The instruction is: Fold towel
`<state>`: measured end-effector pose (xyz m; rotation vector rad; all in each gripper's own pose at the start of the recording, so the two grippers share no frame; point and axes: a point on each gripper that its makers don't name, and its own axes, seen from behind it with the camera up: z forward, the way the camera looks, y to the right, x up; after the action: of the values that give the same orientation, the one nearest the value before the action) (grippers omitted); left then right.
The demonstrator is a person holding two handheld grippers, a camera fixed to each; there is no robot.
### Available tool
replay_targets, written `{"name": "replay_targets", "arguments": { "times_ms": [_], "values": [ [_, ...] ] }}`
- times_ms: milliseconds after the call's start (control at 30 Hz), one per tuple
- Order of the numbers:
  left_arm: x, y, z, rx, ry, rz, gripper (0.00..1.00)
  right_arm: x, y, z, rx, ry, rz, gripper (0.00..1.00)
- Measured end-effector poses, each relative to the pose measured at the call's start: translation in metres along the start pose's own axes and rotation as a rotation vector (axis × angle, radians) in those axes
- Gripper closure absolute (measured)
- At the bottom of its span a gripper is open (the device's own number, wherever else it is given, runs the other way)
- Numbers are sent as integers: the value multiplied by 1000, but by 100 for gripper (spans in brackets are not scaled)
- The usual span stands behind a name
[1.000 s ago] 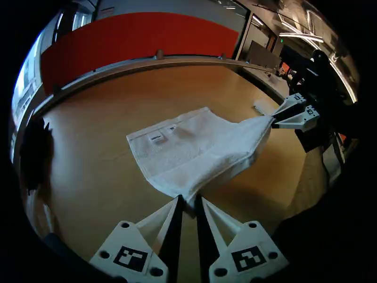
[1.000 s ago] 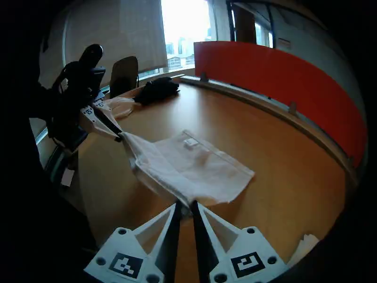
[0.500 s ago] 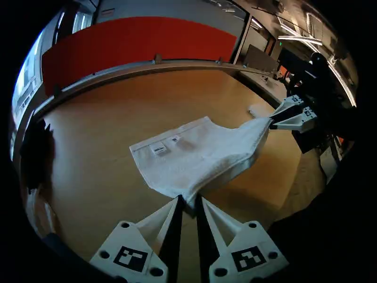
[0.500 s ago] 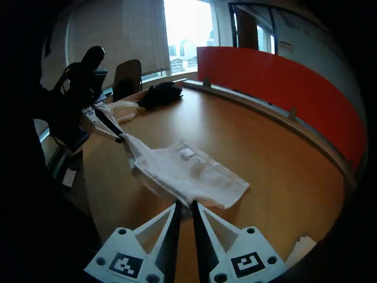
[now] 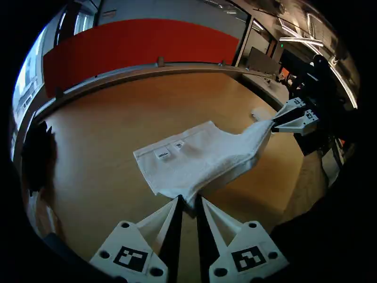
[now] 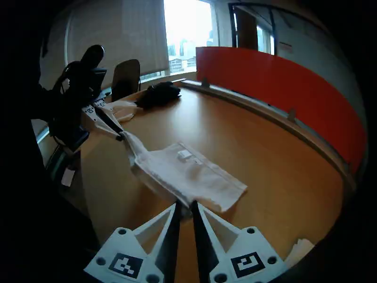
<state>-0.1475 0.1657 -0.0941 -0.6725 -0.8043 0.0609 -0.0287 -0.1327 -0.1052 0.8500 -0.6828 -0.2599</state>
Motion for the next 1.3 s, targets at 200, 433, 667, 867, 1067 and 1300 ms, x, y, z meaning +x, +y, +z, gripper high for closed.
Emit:
{"name": "replay_targets", "arguments": {
  "times_ms": [200, 433, 667, 867, 1067, 1300],
  "values": [
    [15, -12, 9, 17, 21, 7, 81, 5, 15, 10, -16, -3, -2, 82],
    [27, -28, 25, 31, 30, 8, 81, 6, 34, 27, -33, -17, -6, 82],
    [35, -43, 42, 46, 32, 8, 81, 5, 50, 43, -46, -29, -3, 82],
    [38, -53, 57, 55, 26, 5, 81, 0, 64, 58, -59, -46, 6, 82],
    [39, -61, 70, 67, 17, 9, 81, -7, 77, 70, -69, -63, 21, 82],
    [37, -68, 89, 84, 1, 22, 81, -20, 89, 83, -79, -96, 35, 82]
  ]
}}
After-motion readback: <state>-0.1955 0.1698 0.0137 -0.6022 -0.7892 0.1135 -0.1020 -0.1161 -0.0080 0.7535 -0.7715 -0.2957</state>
